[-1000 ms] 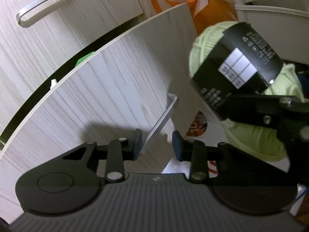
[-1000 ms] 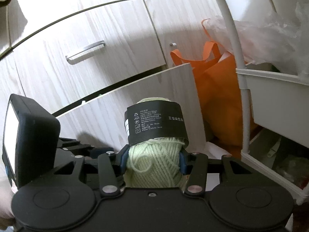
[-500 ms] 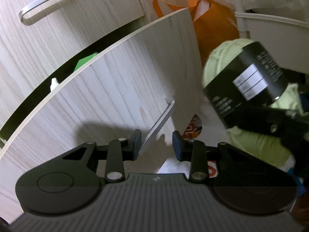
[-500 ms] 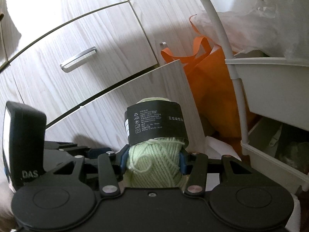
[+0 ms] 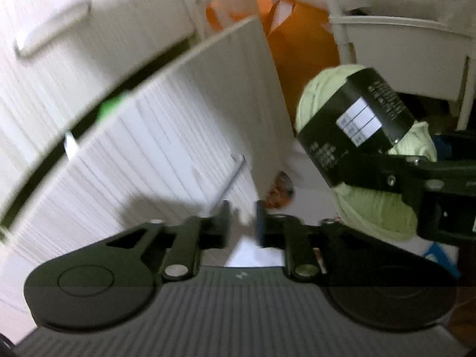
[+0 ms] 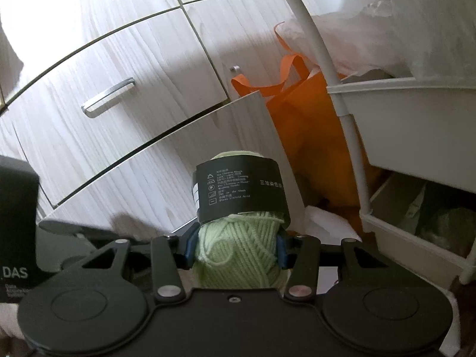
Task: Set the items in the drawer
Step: 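Pull the lower drawer open with the left gripper while the right gripper holds the yarn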
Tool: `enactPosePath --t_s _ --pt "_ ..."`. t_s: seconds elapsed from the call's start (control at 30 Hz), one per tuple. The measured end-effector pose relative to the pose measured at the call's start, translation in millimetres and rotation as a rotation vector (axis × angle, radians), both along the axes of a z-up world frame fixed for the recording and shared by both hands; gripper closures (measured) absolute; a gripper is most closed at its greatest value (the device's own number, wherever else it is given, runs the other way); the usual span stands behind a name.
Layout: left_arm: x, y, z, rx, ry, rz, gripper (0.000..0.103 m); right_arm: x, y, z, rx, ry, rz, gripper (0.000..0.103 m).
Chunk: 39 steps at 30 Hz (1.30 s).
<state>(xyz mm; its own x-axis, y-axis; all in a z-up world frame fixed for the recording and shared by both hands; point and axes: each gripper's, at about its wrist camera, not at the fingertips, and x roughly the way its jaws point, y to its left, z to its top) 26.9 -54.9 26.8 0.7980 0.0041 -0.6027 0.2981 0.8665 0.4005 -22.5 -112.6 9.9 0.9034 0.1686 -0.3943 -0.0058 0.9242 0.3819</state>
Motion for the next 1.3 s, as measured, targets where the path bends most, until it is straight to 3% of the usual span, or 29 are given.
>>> enactPosePath --t_s 0.1,0.2,0.27,0.4,0.57,0.8,1.13,1.3 --pt "0 -11 0 0.075 -0.048 -0.039 0.073 -3 4 2 -0.013 -0.013 0.004 0.049" --pt "12 -12 -2 0.078 -0.035 -0.055 0.072 -7 2 2 0.014 -0.019 -0.004 0.049" --pt "22 -8 0 0.069 -0.027 -0.027 0.07 -7 -2 0 0.028 -0.013 -0.015 0.049" --pt "34 8 -2 0.002 0.066 -0.05 0.072 -7 -7 -4 0.055 -0.005 -0.03 0.049" --pt "54 2 -8 0.009 0.102 -0.05 0.074 -8 -7 -6 0.069 0.002 -0.025 0.049" --pt "39 7 -19 0.109 0.075 -0.043 0.073 -9 -6 -6 0.072 0.004 -0.03 0.049" --pt "29 9 -14 -0.009 0.1 -0.028 0.073 -17 -2 -8 0.054 0.024 -0.049 0.049" --pt "22 5 -15 0.026 0.097 -0.044 0.073 -21 3 -3 0.029 0.006 -0.049 0.049"
